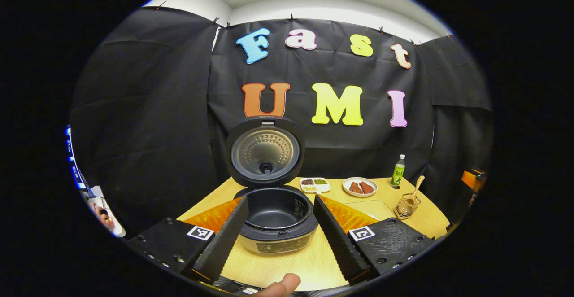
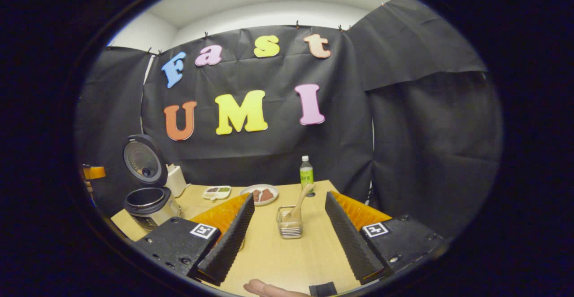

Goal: Close the left gripper, press the button to open the rice cooker; take a wooden spoon from the chopstick holder with the right hand, scoop a spoonful of rice and pour it into the rice cooker, then put the wooden spoon back into the chopstick holder.

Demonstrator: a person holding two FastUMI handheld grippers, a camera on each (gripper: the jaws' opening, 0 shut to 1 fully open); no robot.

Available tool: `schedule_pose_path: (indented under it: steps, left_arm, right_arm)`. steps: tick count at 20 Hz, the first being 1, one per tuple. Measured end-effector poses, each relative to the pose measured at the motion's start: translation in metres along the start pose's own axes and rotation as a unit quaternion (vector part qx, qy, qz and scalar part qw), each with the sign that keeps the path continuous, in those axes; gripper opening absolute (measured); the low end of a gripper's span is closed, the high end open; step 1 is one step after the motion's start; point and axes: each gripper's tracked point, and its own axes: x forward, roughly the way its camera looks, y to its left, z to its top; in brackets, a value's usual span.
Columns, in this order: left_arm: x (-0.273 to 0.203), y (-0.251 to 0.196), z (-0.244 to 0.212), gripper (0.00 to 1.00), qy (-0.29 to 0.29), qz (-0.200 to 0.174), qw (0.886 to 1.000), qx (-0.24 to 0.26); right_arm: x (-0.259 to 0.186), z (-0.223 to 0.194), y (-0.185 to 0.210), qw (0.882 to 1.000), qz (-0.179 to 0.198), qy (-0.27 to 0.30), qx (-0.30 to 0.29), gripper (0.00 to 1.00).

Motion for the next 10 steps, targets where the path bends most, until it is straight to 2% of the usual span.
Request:
schedule_pose_path:
  steps: [4, 6, 10]
  left_arm:
    - [-0.026, -0.018, -0.005, 0.94, -0.022, -0.025, 0.999, -0.009]
    - [-0.035, -0.022, -0.014, 0.94, -0.026, -0.028, 0.999, -0.002]
    - [-0.046, -0.032, -0.030, 0.94, -0.034, -0.032, 0.999, 0.007]
  right_arm:
    - [0.061, -0.025, -0.021, 1.000, -0.012, -0.008, -0.008, 0.99]
    - [0.092, -0.050, -0.030, 1.000, -0.015, 0.013, -0.018, 1.00]
    - [0.148, -0.088, -0.044, 0.998, -0.008, 0.056, 0.012, 1.00]
